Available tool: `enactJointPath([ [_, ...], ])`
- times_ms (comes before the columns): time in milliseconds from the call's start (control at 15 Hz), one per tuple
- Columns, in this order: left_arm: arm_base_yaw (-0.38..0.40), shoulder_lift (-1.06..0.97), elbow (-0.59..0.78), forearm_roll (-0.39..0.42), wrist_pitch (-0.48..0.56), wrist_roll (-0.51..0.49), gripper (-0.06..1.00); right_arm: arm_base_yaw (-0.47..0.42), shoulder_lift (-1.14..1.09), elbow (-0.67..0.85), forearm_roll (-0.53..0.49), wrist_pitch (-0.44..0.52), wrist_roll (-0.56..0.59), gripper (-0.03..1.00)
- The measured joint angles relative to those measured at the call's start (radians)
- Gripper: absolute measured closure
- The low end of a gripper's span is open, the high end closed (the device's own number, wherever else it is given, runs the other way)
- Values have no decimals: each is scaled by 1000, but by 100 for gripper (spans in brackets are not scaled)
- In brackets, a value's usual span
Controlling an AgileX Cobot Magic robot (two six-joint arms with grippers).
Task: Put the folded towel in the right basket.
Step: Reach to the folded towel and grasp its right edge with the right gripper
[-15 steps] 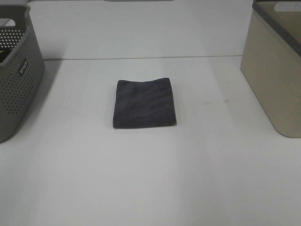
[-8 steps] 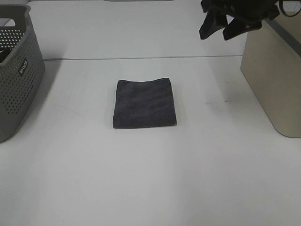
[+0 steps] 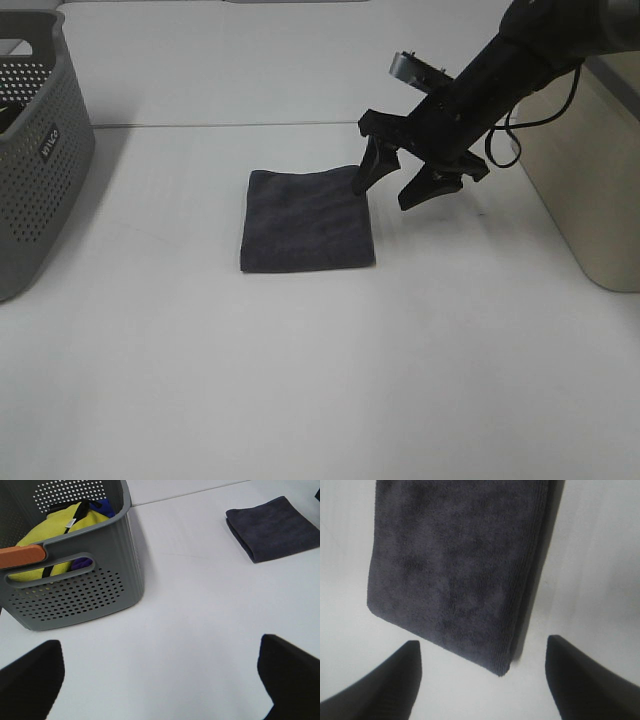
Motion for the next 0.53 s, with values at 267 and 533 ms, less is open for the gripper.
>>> enactJointPath([
  [267,0,0,0,0,0,0,-4,0,148,-185,17,53,-2,31],
  [533,0,0,0,0,0,0,-4,0,264,-313,40,90,-2,31],
])
